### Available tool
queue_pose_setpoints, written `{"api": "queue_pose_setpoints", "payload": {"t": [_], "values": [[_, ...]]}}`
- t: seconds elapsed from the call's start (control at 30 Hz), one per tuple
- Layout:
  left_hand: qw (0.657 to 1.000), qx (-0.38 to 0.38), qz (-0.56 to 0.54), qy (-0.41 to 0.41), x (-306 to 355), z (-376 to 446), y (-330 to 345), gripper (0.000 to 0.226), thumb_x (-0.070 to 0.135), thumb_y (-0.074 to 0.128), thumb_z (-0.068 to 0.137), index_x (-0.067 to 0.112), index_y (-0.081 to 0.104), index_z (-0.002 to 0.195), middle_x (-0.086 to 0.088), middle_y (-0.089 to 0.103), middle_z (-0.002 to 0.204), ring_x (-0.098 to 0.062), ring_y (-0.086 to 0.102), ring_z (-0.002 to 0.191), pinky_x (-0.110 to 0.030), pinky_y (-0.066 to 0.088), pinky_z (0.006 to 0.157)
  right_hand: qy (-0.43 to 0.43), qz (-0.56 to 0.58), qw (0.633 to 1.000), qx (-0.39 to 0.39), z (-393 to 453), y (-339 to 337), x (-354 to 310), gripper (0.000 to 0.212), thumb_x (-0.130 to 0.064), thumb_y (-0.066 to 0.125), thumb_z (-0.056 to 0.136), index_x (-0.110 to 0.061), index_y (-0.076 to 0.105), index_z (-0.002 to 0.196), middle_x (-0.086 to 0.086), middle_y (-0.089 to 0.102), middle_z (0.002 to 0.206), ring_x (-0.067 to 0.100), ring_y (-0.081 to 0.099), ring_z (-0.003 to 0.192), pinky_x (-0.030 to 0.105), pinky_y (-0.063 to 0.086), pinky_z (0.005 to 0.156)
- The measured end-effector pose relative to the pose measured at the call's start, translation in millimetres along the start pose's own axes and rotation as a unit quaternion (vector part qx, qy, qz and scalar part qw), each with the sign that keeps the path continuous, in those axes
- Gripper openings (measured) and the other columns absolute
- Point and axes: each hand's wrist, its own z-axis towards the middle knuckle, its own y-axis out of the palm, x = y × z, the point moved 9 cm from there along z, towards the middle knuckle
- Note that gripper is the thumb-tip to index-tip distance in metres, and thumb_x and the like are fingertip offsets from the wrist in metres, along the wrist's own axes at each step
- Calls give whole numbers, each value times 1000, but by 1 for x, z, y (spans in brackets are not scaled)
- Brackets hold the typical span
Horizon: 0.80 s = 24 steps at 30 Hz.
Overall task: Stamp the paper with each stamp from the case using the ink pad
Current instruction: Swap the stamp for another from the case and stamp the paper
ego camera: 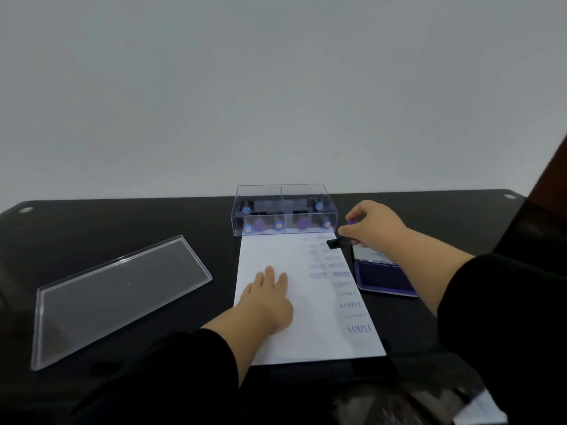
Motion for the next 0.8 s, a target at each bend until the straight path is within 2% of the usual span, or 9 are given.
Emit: {"api": "queue_pose_setpoints", "payload": {"t": [0.1,0.17,0.27,0.37,0.47,0.6,0.8], "values": [[998,64,-17,8,-2,-5,3,56,24,16,101,21,-8,152,-3,-20,157,-20,-14,146,-36,-7,118,-5,34,996,84,-11,-16,13,22,-24,68,84,-16,60,103,0,60,102,18,59,90,29,47,74],[994,104,-21,10,-3,-9,1,55,27,16,101,23,-4,152,-1,-15,158,-18,-11,146,-35,-7,117,-21,35,989,141,-22,-28,16,25,-27,65,87,-19,61,110,-3,57,100,13,55,89,25,41,74],[993,119,-23,9,-4,-10,2,55,30,15,101,24,-2,152,-1,-13,159,-17,-8,146,-35,-6,117,-30,7,981,193,-38,-39,27,31,-32,61,89,-20,58,118,-4,59,101,14,57,91,27,45,76],[993,117,-18,10,-3,-9,5,54,31,13,101,25,-3,152,0,-13,159,-17,-9,146,-35,-6,117,-18,-38,982,182,-46,-37,48,29,-32,61,90,-20,56,116,-6,57,97,17,59,90,32,50,77],[992,121,-20,14,-3,-10,5,54,32,13,101,25,-3,152,0,-14,159,-17,-9,146,-35,-6,117,-4,-78,982,171,-48,-33,62,20,-31,59,90,-18,55,105,-3,59,93,19,59,83,29,46,67],[991,127,-27,16,-4,-9,5,54,32,13,101,25,-2,152,0,-13,159,-17,-10,146,-35,-7,117,-1,-104,981,166,-44,-25,66,14,-31,58,91,-19,52,92,3,62,97,21,59,83,28,44,65],[990,135,-29,21,-3,-12,3,54,32,15,101,25,-1,153,-1,-12,159,-17,-9,146,-35,-7,117,-6,-90,979,184,-52,-4,72,15,-25,56,92,-13,61,99,6,59,103,19,52,79,26,38,66]]}}
